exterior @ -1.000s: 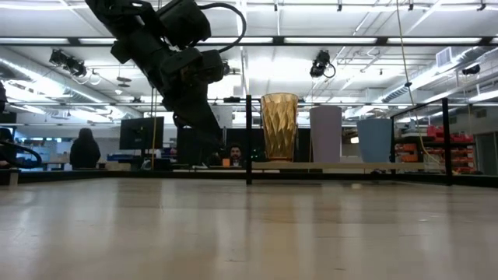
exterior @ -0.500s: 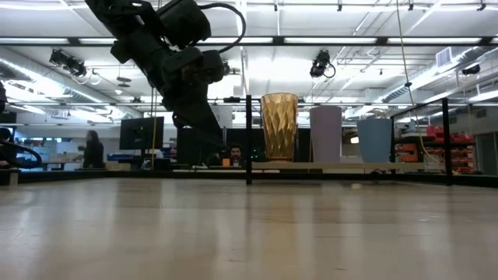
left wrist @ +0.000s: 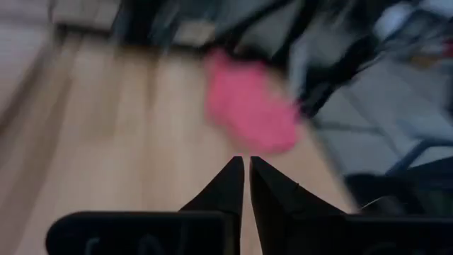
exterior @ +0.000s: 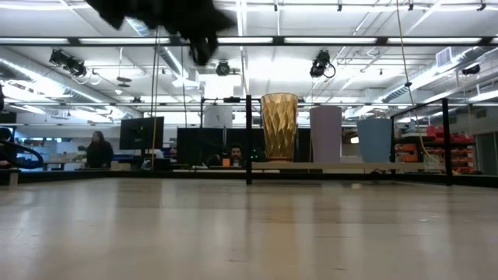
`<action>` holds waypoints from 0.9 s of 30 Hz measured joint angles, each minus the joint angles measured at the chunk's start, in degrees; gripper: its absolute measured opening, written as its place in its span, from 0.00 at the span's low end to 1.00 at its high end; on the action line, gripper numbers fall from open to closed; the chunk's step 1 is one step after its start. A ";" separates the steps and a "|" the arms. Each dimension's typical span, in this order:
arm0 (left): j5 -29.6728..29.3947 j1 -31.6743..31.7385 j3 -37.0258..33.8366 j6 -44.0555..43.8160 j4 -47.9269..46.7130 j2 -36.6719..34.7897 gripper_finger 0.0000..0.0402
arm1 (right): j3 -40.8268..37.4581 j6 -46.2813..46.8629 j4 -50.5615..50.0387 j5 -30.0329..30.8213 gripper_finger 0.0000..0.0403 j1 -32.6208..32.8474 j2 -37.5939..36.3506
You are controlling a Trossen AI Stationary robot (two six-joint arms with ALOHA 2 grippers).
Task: Stack small to large cups/mugs on shelf
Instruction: Return to Home Position
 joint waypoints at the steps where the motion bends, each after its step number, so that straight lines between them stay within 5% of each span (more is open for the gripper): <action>1: 0.58 -0.39 0.02 1.13 0.88 -2.60 0.08 | 0.38 -0.68 0.57 -0.83 0.22 0.09 -0.40; 7: 0.58 1.55 0.02 6.03 -3.28 -21.60 0.06 | 2.75 -2.69 -0.58 -8.11 0.22 0.11 -5.65; 13: 0.06 6.67 0.01 6.45 -14.00 -38.98 0.07 | 2.78 -4.10 -8.07 -7.97 0.22 0.09 -14.39; 27: 0.04 9.79 -0.02 6.28 -26.18 -53.30 0.06 | 2.84 -5.25 -12.17 -6.48 0.22 -0.70 -26.52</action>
